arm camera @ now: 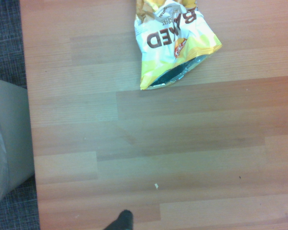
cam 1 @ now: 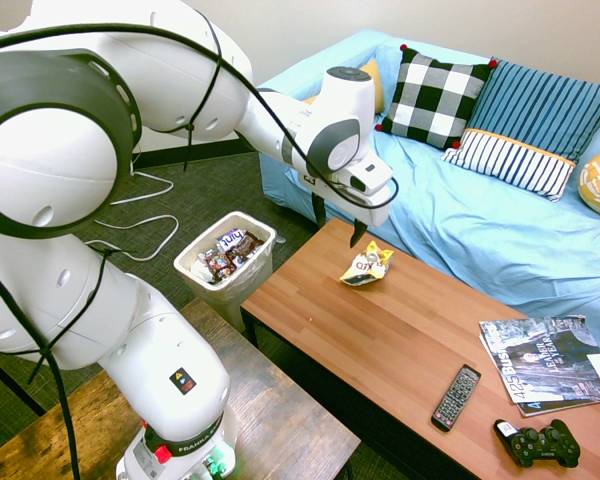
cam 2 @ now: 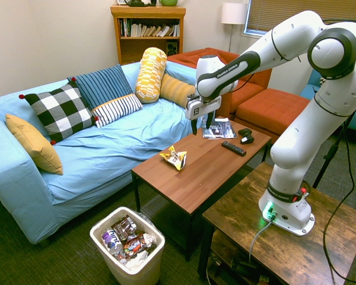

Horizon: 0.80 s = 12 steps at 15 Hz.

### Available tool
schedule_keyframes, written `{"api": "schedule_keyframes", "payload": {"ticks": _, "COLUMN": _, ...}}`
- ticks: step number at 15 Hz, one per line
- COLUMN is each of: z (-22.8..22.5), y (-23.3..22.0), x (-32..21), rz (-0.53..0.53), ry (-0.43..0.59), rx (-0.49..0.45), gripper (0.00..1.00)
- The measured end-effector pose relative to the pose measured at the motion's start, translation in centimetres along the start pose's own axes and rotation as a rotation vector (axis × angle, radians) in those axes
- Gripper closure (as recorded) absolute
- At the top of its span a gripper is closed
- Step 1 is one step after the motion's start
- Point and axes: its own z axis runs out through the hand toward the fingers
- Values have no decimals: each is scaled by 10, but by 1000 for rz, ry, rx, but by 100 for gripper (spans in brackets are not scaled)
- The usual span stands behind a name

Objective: Throw the chip bag in the trash bin

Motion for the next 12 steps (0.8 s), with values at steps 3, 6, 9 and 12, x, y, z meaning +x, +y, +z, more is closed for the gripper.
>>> {"api": "schedule_keyframes", "payload": {"ticks": 3, "z": 5, "y": -4, "x": -1, "rz": 2, "ry": -2, "rx": -6, "gripper": 0}}
{"api": "schedule_keyframes", "payload": {"ticks": 6, "z": 23, "y": -36, "x": -2, "rz": 32, "ry": 53, "rx": -13, "gripper": 0}}
{"api": "schedule_keyframes", "payload": {"ticks": 9, "z": 45, "y": -64, "x": 18, "rz": 91, "ry": 99, "rx": -56, "gripper": 0}}
{"api": "schedule_keyframes", "payload": {"ticks": 12, "z": 84, "y": -85, "x": 47, "rz": 135, "ry": 85, "rx": -74, "gripper": 0}}
